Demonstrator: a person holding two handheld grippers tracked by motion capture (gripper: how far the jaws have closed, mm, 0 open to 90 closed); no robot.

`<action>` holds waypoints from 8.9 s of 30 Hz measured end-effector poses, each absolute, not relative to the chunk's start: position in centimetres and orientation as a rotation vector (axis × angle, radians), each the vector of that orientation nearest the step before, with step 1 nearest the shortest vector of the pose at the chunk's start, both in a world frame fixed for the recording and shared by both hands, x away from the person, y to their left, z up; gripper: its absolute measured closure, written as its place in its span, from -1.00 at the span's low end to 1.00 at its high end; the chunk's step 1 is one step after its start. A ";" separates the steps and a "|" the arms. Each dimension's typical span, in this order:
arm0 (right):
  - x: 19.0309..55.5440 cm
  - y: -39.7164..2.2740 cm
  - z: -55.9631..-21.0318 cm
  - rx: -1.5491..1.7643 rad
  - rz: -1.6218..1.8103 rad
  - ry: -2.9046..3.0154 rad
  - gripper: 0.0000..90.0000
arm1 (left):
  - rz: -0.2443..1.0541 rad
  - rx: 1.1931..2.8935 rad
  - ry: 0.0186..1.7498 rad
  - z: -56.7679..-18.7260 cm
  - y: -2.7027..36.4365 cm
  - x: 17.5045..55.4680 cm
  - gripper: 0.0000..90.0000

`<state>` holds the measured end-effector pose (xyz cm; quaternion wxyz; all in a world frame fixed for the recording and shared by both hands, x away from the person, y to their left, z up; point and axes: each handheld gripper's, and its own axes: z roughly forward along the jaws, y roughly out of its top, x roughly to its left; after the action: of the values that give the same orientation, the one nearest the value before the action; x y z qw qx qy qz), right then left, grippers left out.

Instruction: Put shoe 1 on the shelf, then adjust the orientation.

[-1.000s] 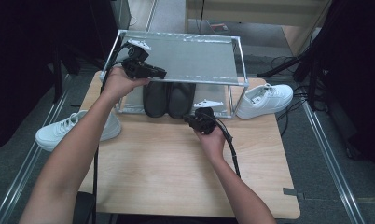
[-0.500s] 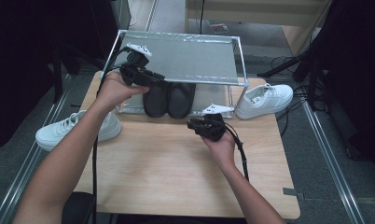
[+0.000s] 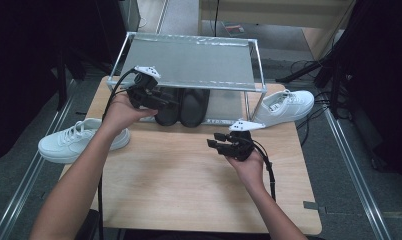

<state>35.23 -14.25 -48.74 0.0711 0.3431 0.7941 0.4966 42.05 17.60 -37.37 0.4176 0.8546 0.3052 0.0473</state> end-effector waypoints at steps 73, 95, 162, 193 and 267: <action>34.4 -16.7 -48.6 0.942 1.514 2.430 -0.07 | 0.255 1.979 1.220 -44.3 32.6 32.1 0.02; 33.3 -18.0 -49.1 0.987 1.498 2.412 -0.08 | 0.179 2.034 1.317 -48.9 31.9 36.9 0.56; 34.9 -15.1 -49.3 0.916 1.478 2.520 -0.12 | 0.234 2.449 0.859 -43.7 12.9 29.3 0.81; 32.6 -18.5 -49.9 1.019 1.416 2.474 -0.12 | 0.003 2.457 0.773 -47.8 5.8 31.7 0.69; 35.5 -11.6 -49.4 0.862 1.363 2.610 0.85 | 0.121 2.141 1.187 -49.1 22.9 26.7 0.96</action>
<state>35.51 -11.59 -49.36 0.0367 0.2808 0.8501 0.4440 26.68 22.89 -49.14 0.3386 0.8220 0.4556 0.0466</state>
